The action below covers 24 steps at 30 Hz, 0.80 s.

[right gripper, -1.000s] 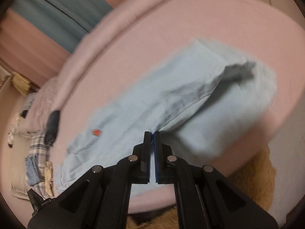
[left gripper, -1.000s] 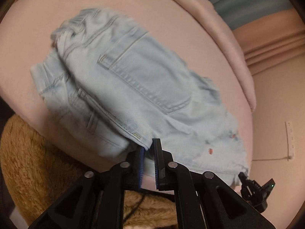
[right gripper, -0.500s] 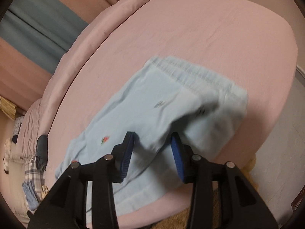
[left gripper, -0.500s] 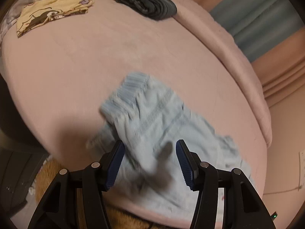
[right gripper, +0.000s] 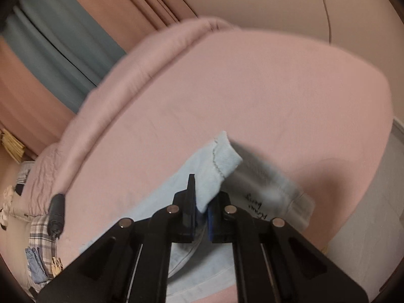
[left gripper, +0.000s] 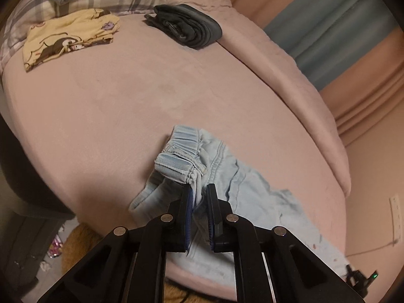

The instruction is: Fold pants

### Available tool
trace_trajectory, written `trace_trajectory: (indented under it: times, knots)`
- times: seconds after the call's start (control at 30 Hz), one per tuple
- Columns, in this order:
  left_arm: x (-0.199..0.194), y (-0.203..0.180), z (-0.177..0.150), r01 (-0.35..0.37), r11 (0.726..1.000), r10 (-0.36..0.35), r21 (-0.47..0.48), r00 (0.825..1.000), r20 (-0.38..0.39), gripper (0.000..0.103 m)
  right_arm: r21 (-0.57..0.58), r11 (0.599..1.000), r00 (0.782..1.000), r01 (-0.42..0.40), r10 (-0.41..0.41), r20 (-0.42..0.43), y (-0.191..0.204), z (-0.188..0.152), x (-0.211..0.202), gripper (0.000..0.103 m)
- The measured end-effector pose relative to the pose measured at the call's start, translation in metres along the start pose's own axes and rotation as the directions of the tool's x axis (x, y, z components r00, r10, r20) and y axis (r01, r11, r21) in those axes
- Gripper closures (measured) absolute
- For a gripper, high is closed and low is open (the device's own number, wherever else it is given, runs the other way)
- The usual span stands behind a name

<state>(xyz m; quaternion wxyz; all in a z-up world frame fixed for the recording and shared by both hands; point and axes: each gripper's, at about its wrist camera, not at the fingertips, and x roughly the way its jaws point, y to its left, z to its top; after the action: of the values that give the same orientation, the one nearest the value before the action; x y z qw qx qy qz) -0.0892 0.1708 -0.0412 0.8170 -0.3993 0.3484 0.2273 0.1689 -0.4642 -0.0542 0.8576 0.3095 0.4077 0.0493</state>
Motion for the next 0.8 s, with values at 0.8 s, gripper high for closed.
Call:
trace_trajectory:
  times: [0.8]
  knots:
    - [0.033,-0.016,-0.021,-0.178,0.969,0.197,0.168,0.975,-0.104,0.094,0.012,0.985,0.984,0.173,-0.172,-0.045,-0.062,-0.006,0.002,0.098]
